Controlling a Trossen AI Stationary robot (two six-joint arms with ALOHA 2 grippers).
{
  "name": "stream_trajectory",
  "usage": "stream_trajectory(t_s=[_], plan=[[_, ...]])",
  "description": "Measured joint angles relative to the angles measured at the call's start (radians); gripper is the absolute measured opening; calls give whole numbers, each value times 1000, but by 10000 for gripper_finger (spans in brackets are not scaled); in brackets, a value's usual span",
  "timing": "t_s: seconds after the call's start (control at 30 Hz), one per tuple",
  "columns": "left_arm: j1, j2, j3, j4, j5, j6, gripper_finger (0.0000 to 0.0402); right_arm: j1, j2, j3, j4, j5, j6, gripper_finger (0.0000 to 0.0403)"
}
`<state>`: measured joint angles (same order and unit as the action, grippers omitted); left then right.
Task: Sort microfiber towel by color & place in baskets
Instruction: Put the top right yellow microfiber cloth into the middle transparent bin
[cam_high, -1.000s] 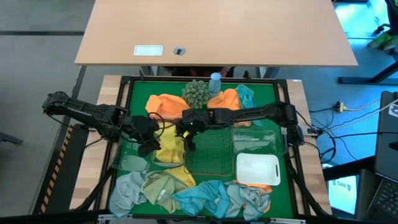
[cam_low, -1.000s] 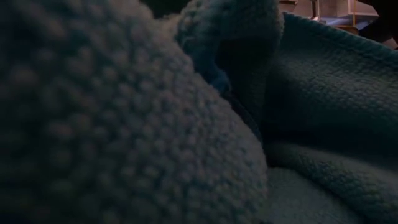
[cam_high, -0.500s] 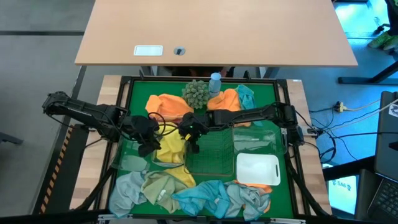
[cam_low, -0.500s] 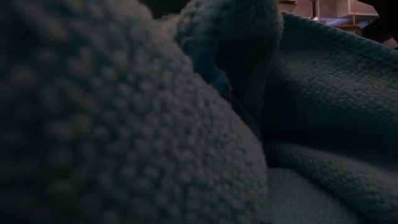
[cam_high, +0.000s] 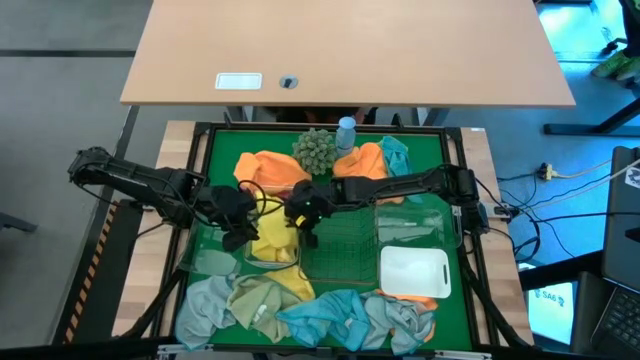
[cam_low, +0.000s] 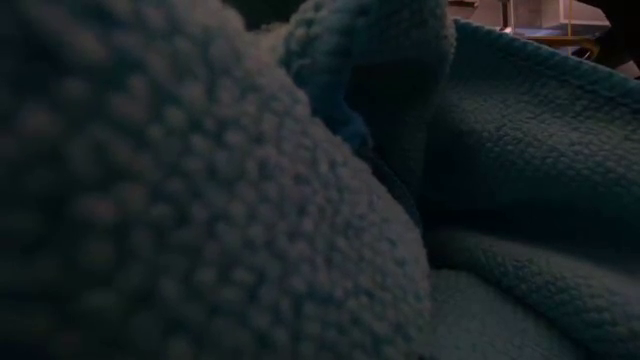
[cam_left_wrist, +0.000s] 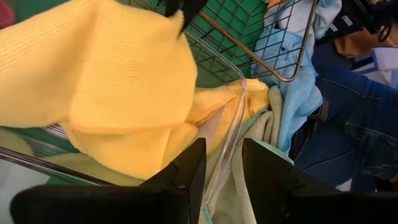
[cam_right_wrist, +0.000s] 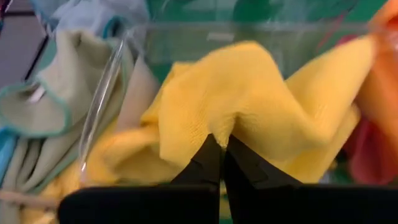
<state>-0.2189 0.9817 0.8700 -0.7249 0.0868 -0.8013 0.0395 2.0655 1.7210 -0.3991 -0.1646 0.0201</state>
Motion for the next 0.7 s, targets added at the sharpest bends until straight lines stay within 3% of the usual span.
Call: stream_trajectory(t_s=[0.2,0.3,0.5,0.7], plan=[[0,0,0,1,0,0,98,-1,0,0,62,23,-10,9],[0,0,0,0,23,-6,98,-1,0,0,52,23,-25,30],[-1,0,0,0,153,-100,99,-1,0,0,51,21,-25,134],[-46,0,0,-5,204,-275,99,-1,-36,-1,42,23,-31,219]])
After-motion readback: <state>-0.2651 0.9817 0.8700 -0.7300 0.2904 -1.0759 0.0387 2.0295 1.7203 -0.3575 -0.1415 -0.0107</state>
